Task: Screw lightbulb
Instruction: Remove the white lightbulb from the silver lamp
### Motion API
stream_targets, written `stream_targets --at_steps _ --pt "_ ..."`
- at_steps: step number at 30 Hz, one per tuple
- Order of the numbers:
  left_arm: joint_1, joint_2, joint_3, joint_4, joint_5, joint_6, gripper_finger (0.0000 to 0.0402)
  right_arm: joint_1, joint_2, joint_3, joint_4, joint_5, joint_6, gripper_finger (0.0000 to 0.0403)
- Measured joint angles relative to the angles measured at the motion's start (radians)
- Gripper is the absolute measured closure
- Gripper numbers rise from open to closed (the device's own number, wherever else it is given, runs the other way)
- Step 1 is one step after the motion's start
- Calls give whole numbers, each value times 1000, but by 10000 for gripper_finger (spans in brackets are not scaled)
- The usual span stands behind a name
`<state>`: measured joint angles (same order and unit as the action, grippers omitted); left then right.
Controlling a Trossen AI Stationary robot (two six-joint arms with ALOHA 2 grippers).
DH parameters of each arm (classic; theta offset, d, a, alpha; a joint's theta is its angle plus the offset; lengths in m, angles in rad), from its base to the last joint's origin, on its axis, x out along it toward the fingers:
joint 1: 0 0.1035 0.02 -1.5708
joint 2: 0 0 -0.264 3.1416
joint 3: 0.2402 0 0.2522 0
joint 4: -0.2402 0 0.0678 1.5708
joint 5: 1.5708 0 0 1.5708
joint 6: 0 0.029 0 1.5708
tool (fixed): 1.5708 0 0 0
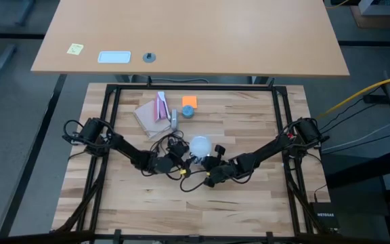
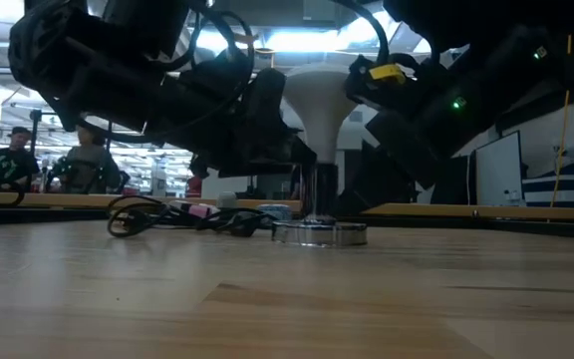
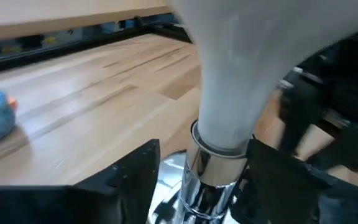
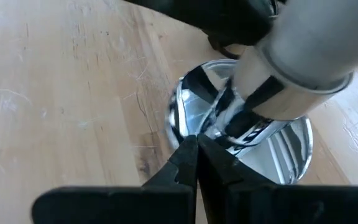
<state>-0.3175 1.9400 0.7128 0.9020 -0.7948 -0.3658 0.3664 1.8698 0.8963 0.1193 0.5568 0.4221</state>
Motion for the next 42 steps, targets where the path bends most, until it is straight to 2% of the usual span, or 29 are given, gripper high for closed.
stream_targets --at_steps 4,9,19,23,29,32,37,40,42 --pt "-6 1 0 18 10 71 156 0 0 0 -9 0 0 393" --pt "10 1 0 25 107 11 163 0 0 0 -16 0 0 393" --pt "3 -18 -1 7 118 -120 169 0 0 0 -16 0 0 393" --pt "-21 -91 -21 -93 116 -95 169 0 0 0 -17 0 0 393" --pt "-69 -271 -110 -238 106 -180 170 0 0 -1 -15 -10 0 393" --pt "-113 -331 -197 -202 41 -264 170 0 0 -1 -10 -11 0 393" --pt "-234 -347 -332 -36 -243 -492 170 0 0 -1 -3 -11 0 393" --pt "-278 -335 -357 -26 -364 -592 170 0 0 -1 0 -1 0 393" --pt "-274 -323 -346 -21 -396 -601 170 0 0 -1 4 10 0 393"
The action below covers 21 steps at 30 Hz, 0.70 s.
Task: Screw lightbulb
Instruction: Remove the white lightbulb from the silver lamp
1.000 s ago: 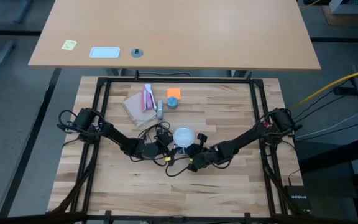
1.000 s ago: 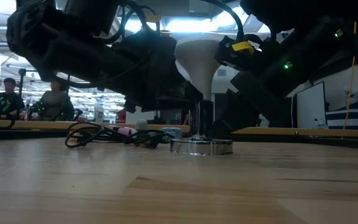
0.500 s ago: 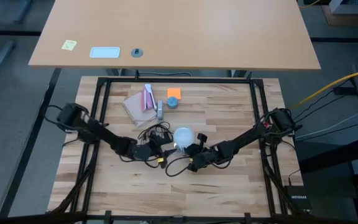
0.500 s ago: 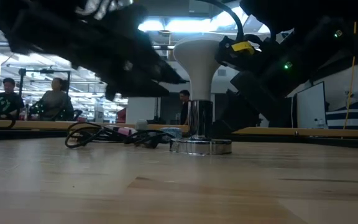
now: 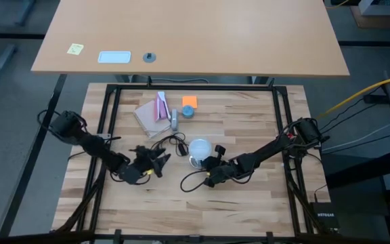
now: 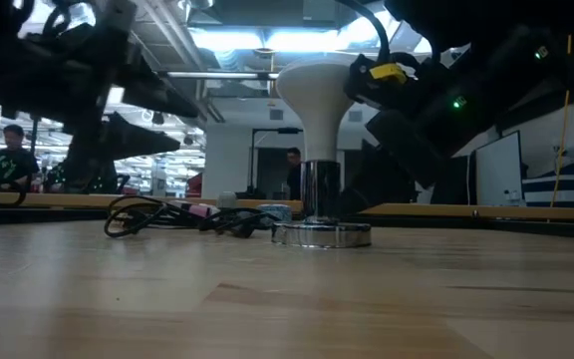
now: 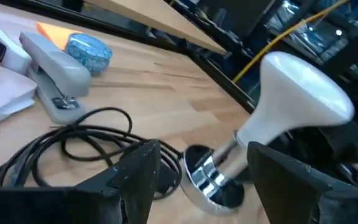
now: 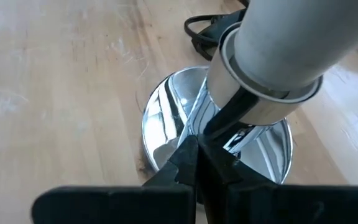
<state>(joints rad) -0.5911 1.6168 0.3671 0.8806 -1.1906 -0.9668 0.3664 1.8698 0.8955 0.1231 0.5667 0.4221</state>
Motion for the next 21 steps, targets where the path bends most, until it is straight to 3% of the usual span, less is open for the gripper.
stream_targets --at_steps 6,14,21 --pt "87 84 97 -1 64 6 170 0 0 0 11 -1 0 393" --pt "225 177 197 -12 384 11 170 0 0 0 10 -3 0 393" --pt "289 181 245 -3 615 299 170 0 0 0 9 -9 0 393"
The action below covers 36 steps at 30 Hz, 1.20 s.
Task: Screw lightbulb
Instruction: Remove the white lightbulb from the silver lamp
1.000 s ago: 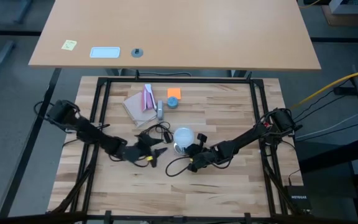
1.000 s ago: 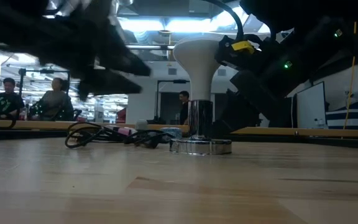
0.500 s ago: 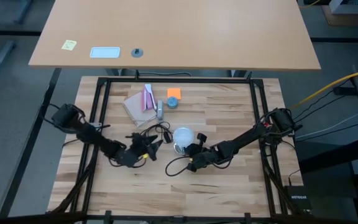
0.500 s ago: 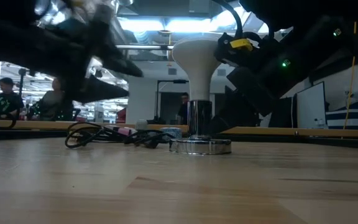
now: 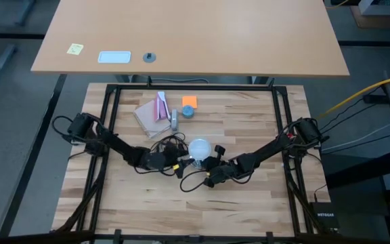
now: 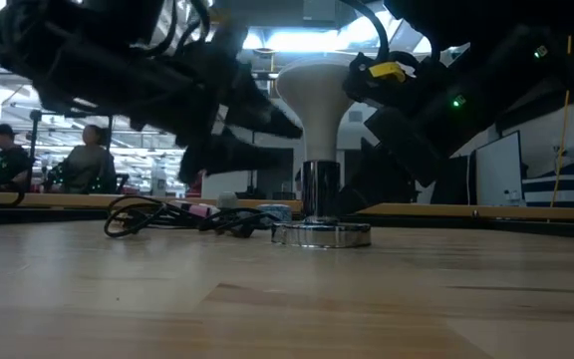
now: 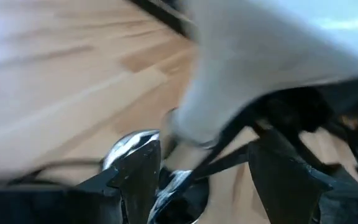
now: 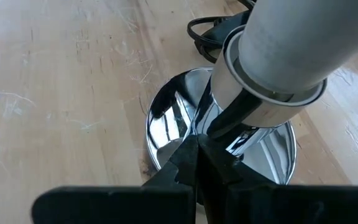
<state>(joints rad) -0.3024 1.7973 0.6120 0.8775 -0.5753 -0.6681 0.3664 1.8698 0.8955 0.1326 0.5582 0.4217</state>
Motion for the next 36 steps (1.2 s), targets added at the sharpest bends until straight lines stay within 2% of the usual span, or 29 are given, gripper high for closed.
stream_targets --at_steps 5,10,15,19,23,36 --pt "9 0 31 2 28 183 170 0 0 0 0 0 0 393" --pt "18 9 51 3 28 208 170 0 0 0 0 0 0 393" --pt "48 67 86 7 77 209 170 0 0 0 -1 0 -1 393" --pt "59 112 104 105 73 280 170 0 0 0 -2 -1 -2 393" --pt "76 116 109 132 67 296 170 0 0 0 -2 0 -2 393" --pt "94 116 108 109 66 320 239 0 0 0 -1 8 -1 393"
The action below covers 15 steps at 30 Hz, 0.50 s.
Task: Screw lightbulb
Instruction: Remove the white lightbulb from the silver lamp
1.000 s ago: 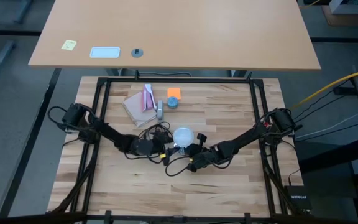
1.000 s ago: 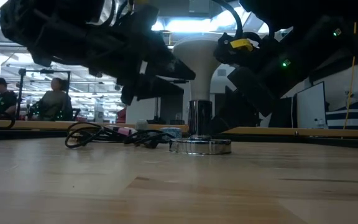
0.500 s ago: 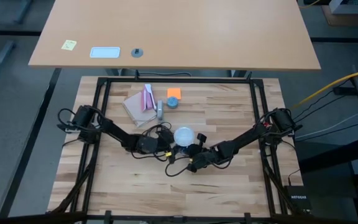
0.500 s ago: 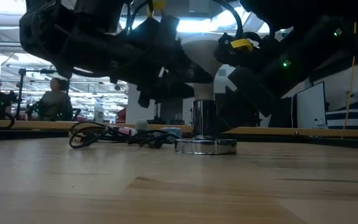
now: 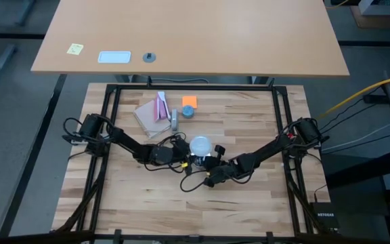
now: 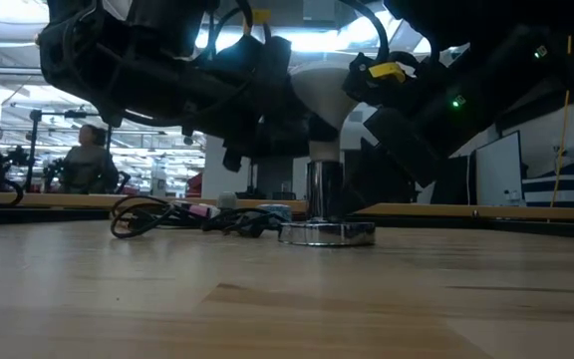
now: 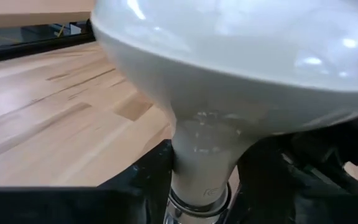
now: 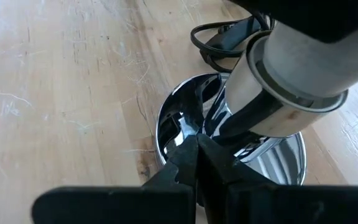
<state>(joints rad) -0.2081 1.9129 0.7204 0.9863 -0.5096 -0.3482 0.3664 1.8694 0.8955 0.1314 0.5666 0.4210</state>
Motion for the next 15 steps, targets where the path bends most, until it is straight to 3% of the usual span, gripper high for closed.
stream_targets --at_steps 7,15 --pt "-1 0 0 -2 1 24 260 0 -7 0 -19 1 -6 393" --pt "-2 0 0 -5 4 39 255 1 -128 0 -214 66 -6 393"
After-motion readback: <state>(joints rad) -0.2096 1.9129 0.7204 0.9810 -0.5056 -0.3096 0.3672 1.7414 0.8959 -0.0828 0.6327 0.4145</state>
